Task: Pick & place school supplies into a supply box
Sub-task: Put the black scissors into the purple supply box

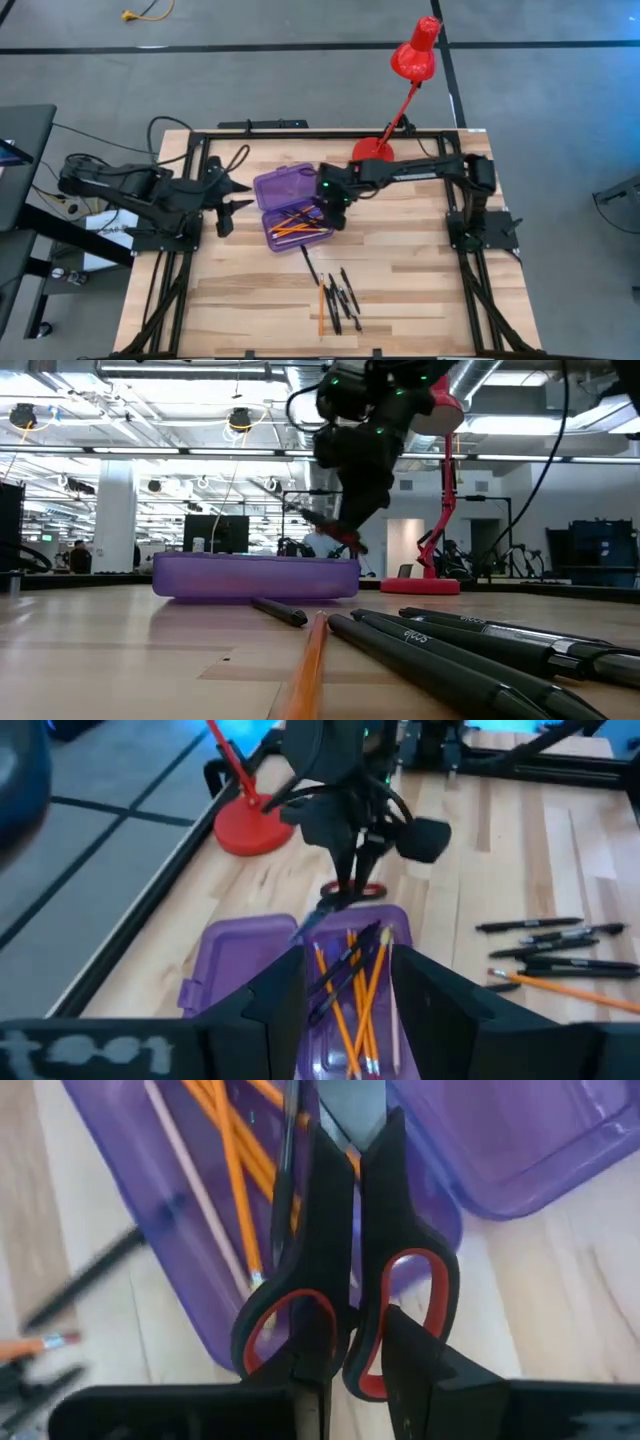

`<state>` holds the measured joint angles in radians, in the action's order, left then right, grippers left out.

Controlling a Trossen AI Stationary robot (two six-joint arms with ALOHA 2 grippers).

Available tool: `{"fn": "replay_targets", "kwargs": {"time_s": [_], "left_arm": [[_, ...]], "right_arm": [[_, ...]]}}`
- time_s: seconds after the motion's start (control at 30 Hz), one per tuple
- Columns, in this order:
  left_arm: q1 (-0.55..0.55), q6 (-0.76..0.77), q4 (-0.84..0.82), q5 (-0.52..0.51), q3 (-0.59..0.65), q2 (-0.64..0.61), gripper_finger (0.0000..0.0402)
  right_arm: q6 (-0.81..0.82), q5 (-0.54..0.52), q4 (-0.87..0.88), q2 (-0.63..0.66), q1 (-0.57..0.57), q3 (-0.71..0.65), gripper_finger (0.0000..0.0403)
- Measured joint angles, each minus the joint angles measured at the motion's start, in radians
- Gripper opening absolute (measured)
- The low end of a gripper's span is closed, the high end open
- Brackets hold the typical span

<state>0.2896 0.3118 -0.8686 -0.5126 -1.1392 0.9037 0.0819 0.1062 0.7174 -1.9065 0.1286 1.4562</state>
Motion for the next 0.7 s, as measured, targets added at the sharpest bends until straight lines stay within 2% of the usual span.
{"fn": "replay_targets", "kwargs": {"time_s": [0.17,0.3,0.7], "left_arm": [[0.053,0.068,-0.03,-0.071,0.0,-0.024,0.0137],[0.085,0.095,-0.042,-0.116,0.0,-0.027,0.0137],[0.098,0.095,-0.042,-0.139,0.0,-0.025,0.0137]], "right_arm": [[-0.102,0.0,0.082,-0.09,-0.005,0.124,0.0004],[-0.135,0.0,0.103,-0.13,-0.01,0.191,0.0001],[-0.132,-0.001,0.132,-0.111,-0.004,0.207,0.0003]]}}
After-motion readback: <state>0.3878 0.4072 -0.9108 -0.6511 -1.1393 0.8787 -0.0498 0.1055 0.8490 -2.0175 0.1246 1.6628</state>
